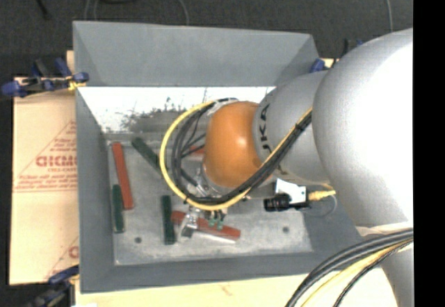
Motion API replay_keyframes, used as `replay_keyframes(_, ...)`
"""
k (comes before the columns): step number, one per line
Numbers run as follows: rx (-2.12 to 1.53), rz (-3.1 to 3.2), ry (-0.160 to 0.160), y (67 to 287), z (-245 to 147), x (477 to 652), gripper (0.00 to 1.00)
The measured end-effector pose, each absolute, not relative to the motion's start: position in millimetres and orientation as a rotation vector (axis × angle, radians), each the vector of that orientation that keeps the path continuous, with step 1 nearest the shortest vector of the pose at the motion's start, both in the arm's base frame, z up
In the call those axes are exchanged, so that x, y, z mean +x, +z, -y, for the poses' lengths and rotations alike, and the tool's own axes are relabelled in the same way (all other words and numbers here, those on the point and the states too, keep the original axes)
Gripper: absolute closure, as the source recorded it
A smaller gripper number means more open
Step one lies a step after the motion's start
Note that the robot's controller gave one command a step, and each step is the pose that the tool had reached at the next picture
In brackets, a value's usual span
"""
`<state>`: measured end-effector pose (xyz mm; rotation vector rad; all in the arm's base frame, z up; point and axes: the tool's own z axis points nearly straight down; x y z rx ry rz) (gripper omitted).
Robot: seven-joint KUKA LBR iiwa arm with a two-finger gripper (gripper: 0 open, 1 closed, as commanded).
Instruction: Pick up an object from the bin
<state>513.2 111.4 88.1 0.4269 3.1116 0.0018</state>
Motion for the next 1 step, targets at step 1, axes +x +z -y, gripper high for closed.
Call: replay_keyframes(1, 0.637, -3.081, 0.016, 80.1, -118.4, 520.0, 1.0)
